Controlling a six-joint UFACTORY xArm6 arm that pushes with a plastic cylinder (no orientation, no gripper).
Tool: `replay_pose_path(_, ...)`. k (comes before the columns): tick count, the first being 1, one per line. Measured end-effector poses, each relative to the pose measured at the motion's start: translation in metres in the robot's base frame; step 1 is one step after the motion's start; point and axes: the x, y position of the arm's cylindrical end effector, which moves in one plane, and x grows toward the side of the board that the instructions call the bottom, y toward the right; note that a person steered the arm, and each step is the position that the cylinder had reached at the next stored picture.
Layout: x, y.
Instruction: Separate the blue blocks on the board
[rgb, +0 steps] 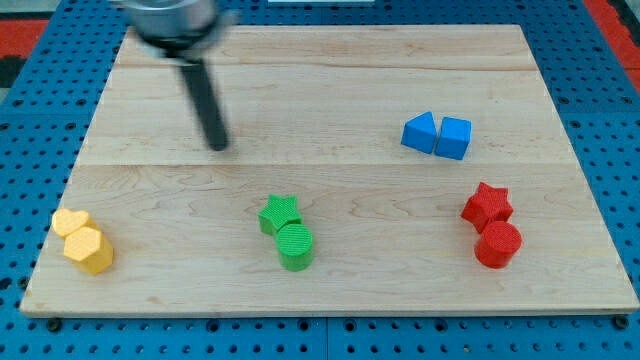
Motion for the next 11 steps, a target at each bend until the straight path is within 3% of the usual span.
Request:
replay_pose_path(1,0.011,0.157)
replay_pose_path(2,0.043,0.213)
replay_pose_path(3,0.05,0.208)
replay_pose_path(4,0.044,0.247)
replay_pose_path(6,0.049,0.253)
replay_pose_path(8,0.047,0.299)
replay_pose_path(11,-0.063,0.166)
